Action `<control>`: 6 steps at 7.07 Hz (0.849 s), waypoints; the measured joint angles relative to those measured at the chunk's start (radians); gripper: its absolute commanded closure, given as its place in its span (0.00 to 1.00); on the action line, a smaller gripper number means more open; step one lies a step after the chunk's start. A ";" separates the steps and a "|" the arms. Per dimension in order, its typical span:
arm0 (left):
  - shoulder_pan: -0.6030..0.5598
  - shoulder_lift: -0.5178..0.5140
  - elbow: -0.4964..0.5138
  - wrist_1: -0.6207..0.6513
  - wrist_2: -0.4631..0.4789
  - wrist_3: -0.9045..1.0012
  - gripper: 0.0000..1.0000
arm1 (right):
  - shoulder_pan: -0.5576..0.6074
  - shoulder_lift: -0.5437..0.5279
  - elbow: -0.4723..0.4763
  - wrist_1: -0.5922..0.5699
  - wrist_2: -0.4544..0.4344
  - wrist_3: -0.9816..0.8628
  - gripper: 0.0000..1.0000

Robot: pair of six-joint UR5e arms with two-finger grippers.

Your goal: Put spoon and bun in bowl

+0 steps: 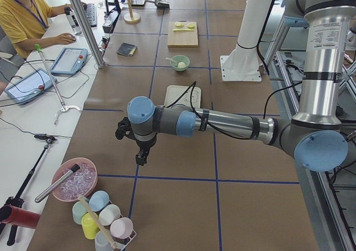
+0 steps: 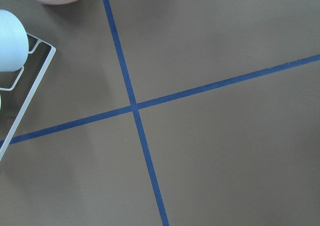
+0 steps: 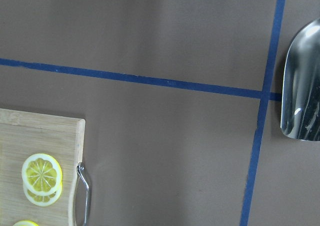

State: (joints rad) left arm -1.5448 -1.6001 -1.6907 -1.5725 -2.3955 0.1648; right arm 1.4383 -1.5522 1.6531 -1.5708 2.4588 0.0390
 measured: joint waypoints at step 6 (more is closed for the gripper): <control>-0.003 -0.014 -0.007 0.073 0.004 -0.002 0.00 | -0.002 0.002 -0.020 -0.002 -0.053 -0.007 0.00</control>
State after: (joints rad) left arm -1.5480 -1.6140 -1.6973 -1.4990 -2.3915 0.1627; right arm 1.4363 -1.5497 1.6332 -1.5723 2.4058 0.0323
